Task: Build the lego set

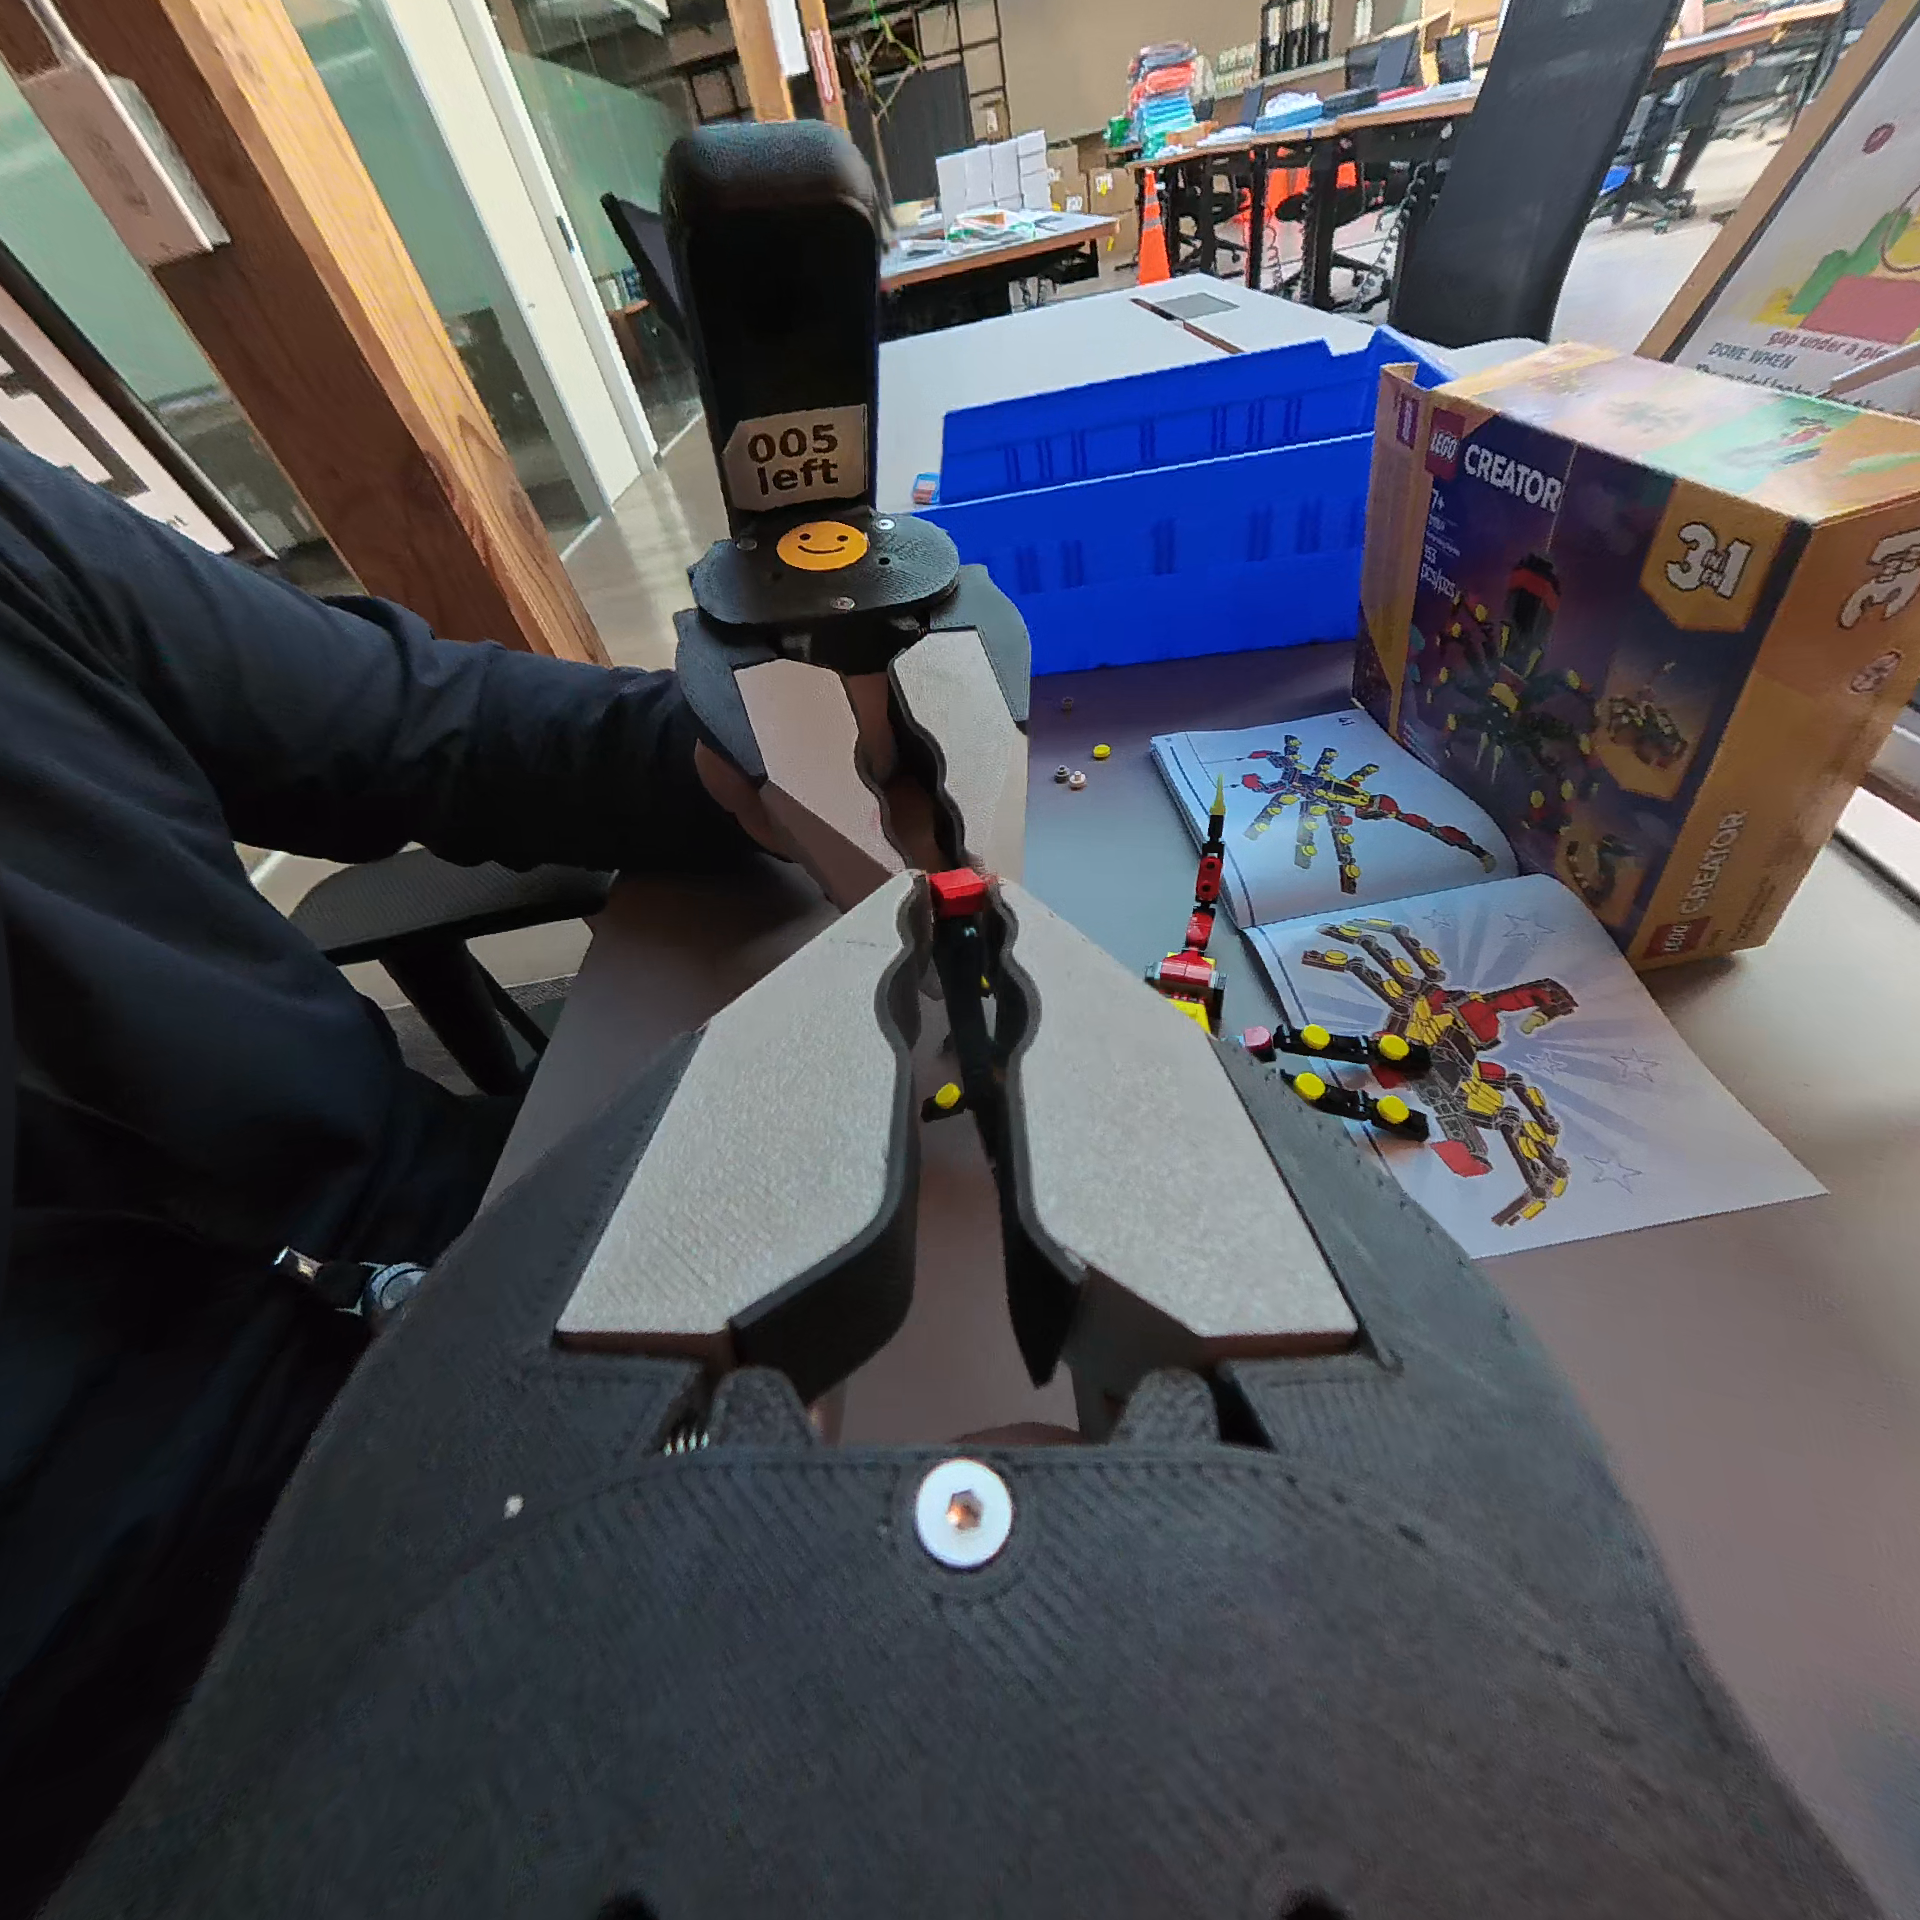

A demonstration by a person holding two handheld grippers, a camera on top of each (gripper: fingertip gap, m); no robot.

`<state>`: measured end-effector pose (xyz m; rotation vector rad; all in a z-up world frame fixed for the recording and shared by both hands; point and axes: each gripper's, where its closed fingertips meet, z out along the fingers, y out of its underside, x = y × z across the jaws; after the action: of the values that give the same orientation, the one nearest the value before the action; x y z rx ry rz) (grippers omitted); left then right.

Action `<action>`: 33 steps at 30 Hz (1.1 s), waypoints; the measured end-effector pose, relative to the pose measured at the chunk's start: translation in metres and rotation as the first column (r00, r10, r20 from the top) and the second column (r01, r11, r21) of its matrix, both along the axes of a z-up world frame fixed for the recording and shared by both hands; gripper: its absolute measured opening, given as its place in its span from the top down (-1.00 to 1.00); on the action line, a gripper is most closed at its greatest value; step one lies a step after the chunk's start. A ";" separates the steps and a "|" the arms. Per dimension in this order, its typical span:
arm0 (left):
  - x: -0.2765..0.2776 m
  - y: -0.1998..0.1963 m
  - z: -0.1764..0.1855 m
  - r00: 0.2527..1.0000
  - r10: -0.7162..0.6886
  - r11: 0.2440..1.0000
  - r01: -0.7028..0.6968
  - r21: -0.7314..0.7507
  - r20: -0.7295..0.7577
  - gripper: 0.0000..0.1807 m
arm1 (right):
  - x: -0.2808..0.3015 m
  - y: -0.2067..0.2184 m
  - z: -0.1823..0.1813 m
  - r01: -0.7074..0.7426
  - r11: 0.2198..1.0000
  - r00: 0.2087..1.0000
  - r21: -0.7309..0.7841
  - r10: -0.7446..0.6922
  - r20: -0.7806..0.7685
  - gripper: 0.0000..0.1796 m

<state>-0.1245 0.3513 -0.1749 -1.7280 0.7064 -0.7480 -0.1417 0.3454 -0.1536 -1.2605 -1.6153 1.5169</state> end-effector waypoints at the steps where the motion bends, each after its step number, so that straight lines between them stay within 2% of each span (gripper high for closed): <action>1: 0.000 0.000 0.000 1.000 0.004 1.000 -0.004 0.009 -0.011 0.95 | 0.002 0.000 -0.001 -0.006 1.000 1.000 0.001 0.006 0.008 0.94; 4: 0.002 -0.001 -0.005 0.999 -0.002 1.000 0.002 0.001 -0.038 0.95 | 0.007 0.000 -0.009 -0.026 0.999 0.998 0.044 0.023 0.054 0.99; 6: -0.002 0.001 -0.003 0.999 0.015 1.000 -0.015 0.006 -0.034 0.95 | 0.011 0.007 -0.020 -0.014 0.991 0.995 0.135 0.000 0.104 1.00; 9: -0.009 0.002 -0.001 1.000 0.024 1.000 -0.024 -0.005 -0.017 0.95 | 0.012 0.009 -0.011 0.017 0.981 0.999 0.191 -0.024 0.039 1.00; 11: -0.009 0.001 -0.004 0.999 0.020 1.000 -0.020 -0.014 -0.031 0.95 | 0.012 0.002 0.000 0.000 0.988 1.000 0.155 0.000 -0.001 0.80; 13: -0.005 0.000 -0.009 0.999 0.008 1.000 -0.010 -0.029 -0.053 0.95 | 0.012 -0.002 0.001 -0.004 0.980 1.000 0.200 0.006 -0.009 0.74; 16: 0.005 -0.006 -0.018 0.995 -0.041 0.998 0.035 -0.060 -0.093 0.95 | 0.012 -0.002 -0.012 0.031 0.904 0.999 0.427 -0.042 0.017 0.66; 18: 0.012 -0.011 -0.024 0.992 -0.080 0.993 0.071 -0.092 -0.102 0.95 | 0.016 -0.008 -0.022 0.009 0.805 0.999 0.594 -0.038 0.037 0.70; 20: 0.016 -0.013 -0.027 0.990 -0.103 0.989 0.091 -0.117 -0.095 0.94 | 0.019 -0.009 -0.033 0.001 0.664 0.997 0.748 -0.059 0.050 0.76; 22: 0.016 -0.014 -0.032 0.988 -0.112 0.986 0.097 -0.139 -0.104 0.94 | 0.019 -0.009 -0.038 0.000 0.593 0.995 0.805 -0.082 0.060 0.79; 33: 0.019 -0.017 -0.036 0.988 -0.150 0.967 0.140 -0.212 -0.030 0.95 | 0.022 -0.002 -0.039 0.012 0.547 0.991 0.837 -0.115 0.061 0.94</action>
<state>-0.1056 0.3339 -0.2108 -1.9040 0.8157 -0.9137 -0.1194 0.3435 -0.1923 -0.8082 -1.9644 0.4306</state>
